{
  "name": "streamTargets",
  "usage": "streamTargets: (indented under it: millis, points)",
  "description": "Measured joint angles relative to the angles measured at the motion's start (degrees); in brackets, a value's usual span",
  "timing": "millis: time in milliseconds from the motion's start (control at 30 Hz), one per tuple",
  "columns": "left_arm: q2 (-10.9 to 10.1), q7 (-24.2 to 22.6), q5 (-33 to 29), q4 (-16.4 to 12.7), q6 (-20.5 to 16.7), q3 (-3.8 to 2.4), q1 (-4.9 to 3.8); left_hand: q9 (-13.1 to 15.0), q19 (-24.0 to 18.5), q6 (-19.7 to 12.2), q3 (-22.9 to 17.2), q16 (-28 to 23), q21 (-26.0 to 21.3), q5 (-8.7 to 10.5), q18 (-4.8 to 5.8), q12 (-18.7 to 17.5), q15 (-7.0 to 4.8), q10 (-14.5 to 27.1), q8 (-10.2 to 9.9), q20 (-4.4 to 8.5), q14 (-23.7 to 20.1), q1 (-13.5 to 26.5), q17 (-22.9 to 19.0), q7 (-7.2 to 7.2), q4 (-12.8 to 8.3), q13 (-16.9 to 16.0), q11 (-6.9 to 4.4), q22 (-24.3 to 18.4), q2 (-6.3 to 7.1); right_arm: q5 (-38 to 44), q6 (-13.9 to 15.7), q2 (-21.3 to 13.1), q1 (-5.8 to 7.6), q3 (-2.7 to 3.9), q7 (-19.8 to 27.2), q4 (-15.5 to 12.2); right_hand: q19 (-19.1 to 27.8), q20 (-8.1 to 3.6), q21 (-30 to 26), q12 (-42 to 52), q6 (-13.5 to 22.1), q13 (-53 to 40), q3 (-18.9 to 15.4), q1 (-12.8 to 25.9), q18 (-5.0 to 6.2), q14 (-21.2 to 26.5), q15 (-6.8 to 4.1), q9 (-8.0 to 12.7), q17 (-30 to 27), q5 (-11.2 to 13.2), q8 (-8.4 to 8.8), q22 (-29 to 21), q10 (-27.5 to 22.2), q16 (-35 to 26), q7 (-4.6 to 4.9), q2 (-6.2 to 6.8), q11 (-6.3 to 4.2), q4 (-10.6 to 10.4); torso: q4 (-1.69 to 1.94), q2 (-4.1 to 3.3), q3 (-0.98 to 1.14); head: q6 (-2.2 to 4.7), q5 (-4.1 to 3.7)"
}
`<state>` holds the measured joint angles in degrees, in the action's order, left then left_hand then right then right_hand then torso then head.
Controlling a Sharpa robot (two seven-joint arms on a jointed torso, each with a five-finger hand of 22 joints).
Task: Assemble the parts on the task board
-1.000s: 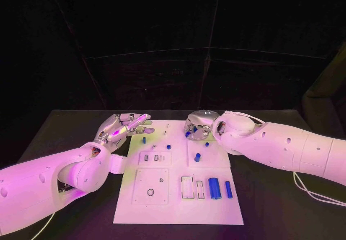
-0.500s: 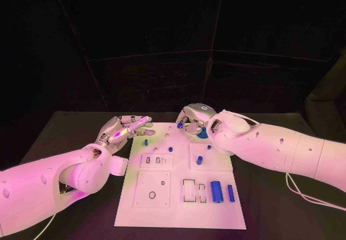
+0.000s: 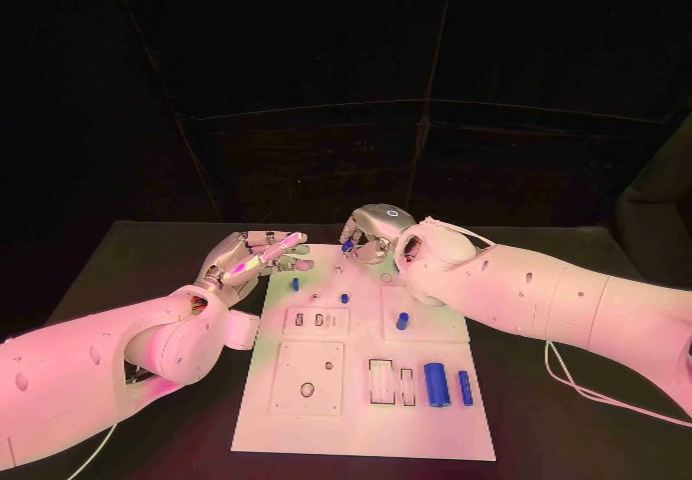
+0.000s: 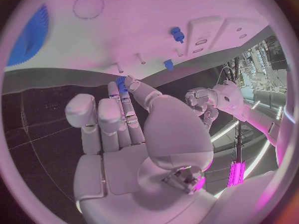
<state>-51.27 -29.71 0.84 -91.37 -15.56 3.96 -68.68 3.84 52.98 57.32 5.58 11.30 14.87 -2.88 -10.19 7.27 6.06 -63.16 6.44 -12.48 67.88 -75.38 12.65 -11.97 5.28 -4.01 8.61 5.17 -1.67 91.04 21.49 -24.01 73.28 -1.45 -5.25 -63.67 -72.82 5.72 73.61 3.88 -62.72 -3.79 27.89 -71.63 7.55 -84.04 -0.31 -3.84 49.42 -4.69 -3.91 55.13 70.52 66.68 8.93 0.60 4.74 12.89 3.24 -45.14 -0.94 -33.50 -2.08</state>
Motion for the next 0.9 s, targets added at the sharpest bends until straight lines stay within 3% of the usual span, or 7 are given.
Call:
streamTargets:
  millis: [667, 900]
  points:
    - [0.04, 0.23, 0.01, -0.22, 0.41, 0.00, -0.07, 0.00, 0.00, 0.00, 0.16, -0.26, 0.00, 0.00, 0.00, -0.24, -0.22, 0.00, 0.01, 0.00, -0.21, 0.00, 0.05, 0.00, -0.16, 0.00, 0.00, -0.13, 0.00, 2.48, -4.56, 2.51, 0.02, 0.02, -3.22, 2.12, 0.01, 0.00, 0.26, 0.03, 0.26, 0.04, 0.49, 0.30, 0.00, 0.00, 0.00, -0.01, 0.36, 0.00, 0.31, 0.27, -0.74, 0.38, 0.16, 0.74, 0.26, -0.49, -0.20, -0.19, 0.11, -0.20, 0.42]
    - [0.05, 0.29, 0.01, -0.21, 0.48, 0.00, -0.07, 0.01, 0.00, 0.00, 0.32, -0.26, -0.23, 0.00, 0.00, -0.24, -0.01, 0.00, 0.01, 0.00, -0.41, 0.00, 0.05, 0.00, -0.32, 0.00, 0.00, -0.13, 0.00, 3.20, -5.16, 2.96, 0.01, 0.01, -3.89, 2.58, 0.78, 0.33, 0.26, -0.20, 0.95, 0.11, 0.88, 0.32, 0.01, 0.00, 0.00, -0.05, -1.07, 0.21, 0.29, -0.68, -1.34, 0.28, 0.72, 1.35, 0.47, -0.88, -0.30, -0.26, 0.14, -0.19, 0.48]
